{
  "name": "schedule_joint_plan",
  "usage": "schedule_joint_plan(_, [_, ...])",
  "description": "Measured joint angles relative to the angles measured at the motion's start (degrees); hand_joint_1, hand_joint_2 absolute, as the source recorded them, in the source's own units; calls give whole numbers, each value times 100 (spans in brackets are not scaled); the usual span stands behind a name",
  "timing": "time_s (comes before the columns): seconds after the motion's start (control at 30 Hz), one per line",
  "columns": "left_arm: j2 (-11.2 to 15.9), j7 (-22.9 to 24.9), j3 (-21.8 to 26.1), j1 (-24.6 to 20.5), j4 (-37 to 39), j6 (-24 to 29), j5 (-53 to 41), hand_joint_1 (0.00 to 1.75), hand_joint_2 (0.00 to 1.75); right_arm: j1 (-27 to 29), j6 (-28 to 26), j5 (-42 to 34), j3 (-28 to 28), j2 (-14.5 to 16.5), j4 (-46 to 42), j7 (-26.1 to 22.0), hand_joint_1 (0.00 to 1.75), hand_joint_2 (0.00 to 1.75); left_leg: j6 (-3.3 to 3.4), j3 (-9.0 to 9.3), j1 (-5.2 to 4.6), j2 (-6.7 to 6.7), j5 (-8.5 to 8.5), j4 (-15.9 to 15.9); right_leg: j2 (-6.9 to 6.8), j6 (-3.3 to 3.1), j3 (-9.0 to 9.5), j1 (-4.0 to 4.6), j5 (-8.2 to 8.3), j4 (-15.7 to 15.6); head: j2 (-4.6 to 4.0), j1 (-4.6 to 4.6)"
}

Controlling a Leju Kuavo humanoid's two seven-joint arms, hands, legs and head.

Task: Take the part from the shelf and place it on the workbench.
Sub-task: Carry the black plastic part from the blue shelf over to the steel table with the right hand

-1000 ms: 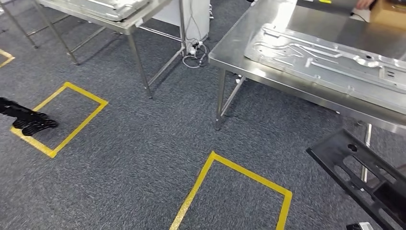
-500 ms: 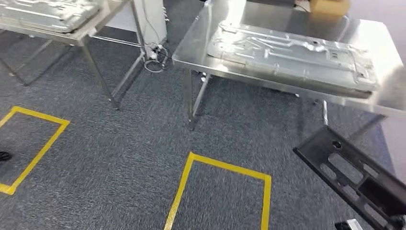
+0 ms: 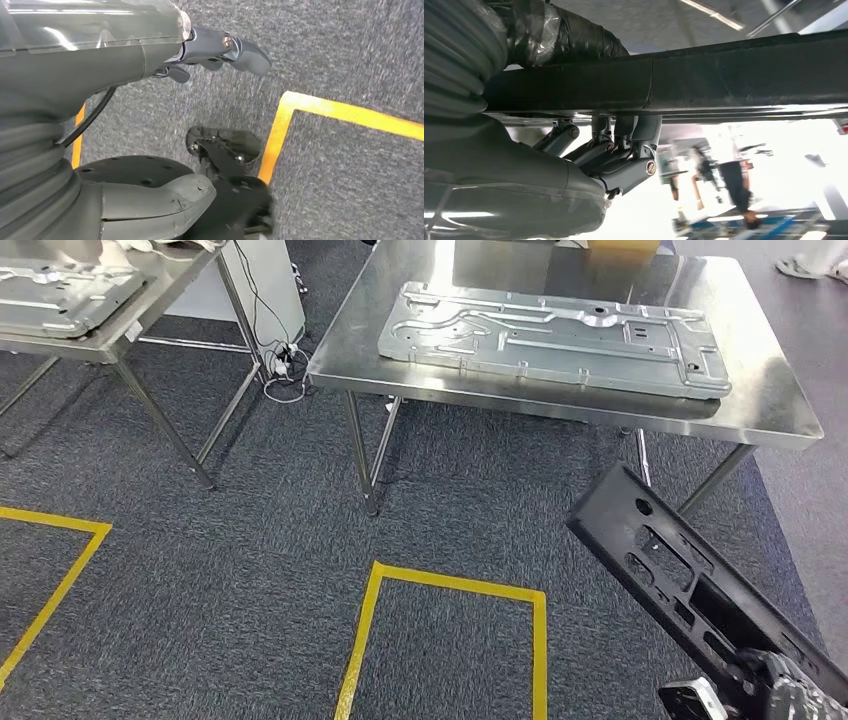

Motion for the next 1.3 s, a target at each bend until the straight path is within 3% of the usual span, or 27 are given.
schedule_joint_plan(0.07, [1,6,16,21,0,0,3,0,175,39,-1,19,198,-9,-67,-19,175,175,-6,-452,4,-60,-308,800,32,-41,41,24,-36,2,0,-1])
schedule_joint_plan(0.1, [1,11,26,30,0,1,4,0,175,60,-1,33,270,-14,-88,-21,175,175,-5,-617,4,-68,-331,1039,56,-48,74,36,-63,4,0,-2])
schedule_joint_plan(0.13, [1,15,38,37,0,1,5,0,175,92,1,48,332,-18,-105,-18,175,175,2,-683,3,-70,-231,1064,81,-47,118,46,-96,5,0,-2])
schedule_joint_plan(0.17, [1,21,50,43,0,2,7,0,175,128,2,66,389,-25,-118,-9,175,175,17,-637,3,-72,-16,859,105,-38,176,52,-137,6,0,-2])
schedule_joint_plan(0.23, [4,34,74,57,2,3,9,0,175,180,1,90,516,-51,-132,36,175,175,75,-359,-2,-107,495,98,140,-11,295,61,-235,9,0,1])
schedule_joint_plan(0.27, [7,42,83,63,3,4,9,0,175,190,-2,99,581,-75,-136,74,175,175,103,-235,-12,-130,650,-226,162,14,326,70,-281,18,0,-1])
schedule_joint_plan(0.3, [9,50,90,65,5,6,7,0,175,197,-5,109,649,-103,-138,114,175,175,124,-162,-29,-150,717,-424,180,45,339,65,-314,20,0,0])
schedule_joint_plan(0.43, [16,66,102,58,7,10,1,0,175,233,-9,159,901,-210,-138,224,175,175,214,-34,-44,-145,663,-612,178,171,318,41,-325,189,-1,-2])
schedule_joint_plan(0.5, [17,68,105,56,7,14,-1,0,175,223,-14,164,1003,-278,-137,279,175,175,268,84,-28,-128,627,-666,116,218,28,29,-459,712,-1,-1])
schedule_joint_plan(0.6, [18,69,106,50,7,13,-10,0,175,219,-71,203,1078,-381,-113,455,175,175,300,213,-29,-117,515,-675,77,280,-677,17,-808,1646,0,0])
schedule_joint_plan(0.63, [18,69,106,53,7,11,-20,0,175,218,-133,270,1078,-423,-96,557,175,175,295,278,-28,-118,464,-675,70,287,-802,12,-788,1690,0,0])
schedule_joint_plan(0.67, [18,70,106,57,7,9,-33,0,175,212,-214,375,1055,-473,-77,678,175,175,287,359,-26,-118,407,-676,63,289,-830,7,-646,1540,0,0])
schedule_joint_plan(0.73, [17,76,106,66,7,4,-72,0,175,171,-348,653,914,-597,-28,905,175,175,261,519,-25,-110,279,-680,27,272,-681,2,-76,858,0,1])
schedule_joint_plan(0.8, [16,89,105,59,8,-1,-121,0,175,43,-346,900,598,-724,88,971,175,175,209,609,-30,-99,177,-692,-24,214,-584,45,253,371,0,3])
schedule_joint_plan(0.87, [17,104,103,40,10,-3,-173,0,175,-166,-242,1070,110,-871,291,876,175,175,135,673,-40,-86,152,-688,-27,128,-587,83,248,277,0,7])
schedule_joint_plan(0.93, [21,116,102,28,11,-6,-215,0,175,-382,-149,1186,-412,-1031,518,739,175,175,78,714,-43,-76,124,-603,4,45,-480,61,256,221,0,10])
schedule_joint_plan(1.0, [25,120,101,22,11,-10,-233,0,175,-579,-114,1266,-834,-1158,708,634,175,175,51,508,-36,-83,6,-156,21,-26,-350,45,215,184,0,7])
schedule_joint_plan(1.07, [26,120,101,21,11,-13,-238,0,175,-725,-103,1330,-1112,-1226,849,575,175,175,36,47,-30,-89,-272,559,36,-70,-274,60,143,178,0,3])
schedule_joint_plan(1.13, [27,119,101,24,11,-19,-245,0,175,-822,-99,1412,-1265,-1247,964,560,175,175,30,-318,-31,-90,-489,913,61,-79,-177,80,55,180,0,2])
schedule_joint_plan(1.17, [28,118,101,31,11,-27,-249,0,175,-867,-102,1461,-1322,-1257,1019,563,175,175,41,-386,-35,-90,-436,845,77,-78,-112,90,7,181,0,2])
schedule_joint_plan(1.2, [31,117,101,40,11,-42,-256,0,175,-917,-104,1512,-1364,-1275,1080,577,175,175,71,-373,-46,-91,-217,589,91,-74,-34,102,-43,183,0,1])
schedule_joint_plan(1.27, [55,117,101,61,13,-78,-283,0,175,-1033,-118,1626,-1408,-1339,1240,631,175,175,178,-291,-91,-99,403,-56,114,-59,82,118,-133,186,0,6])
schedule_joint_plan(1.3, [69,114,99,61,15,-93,-308,0,175,-1102,-127,1689,-1414,-1391,1343,686,175,175,228,-269,-122,-110,615,-291,129,-37,101,115,-167,191,0,6])
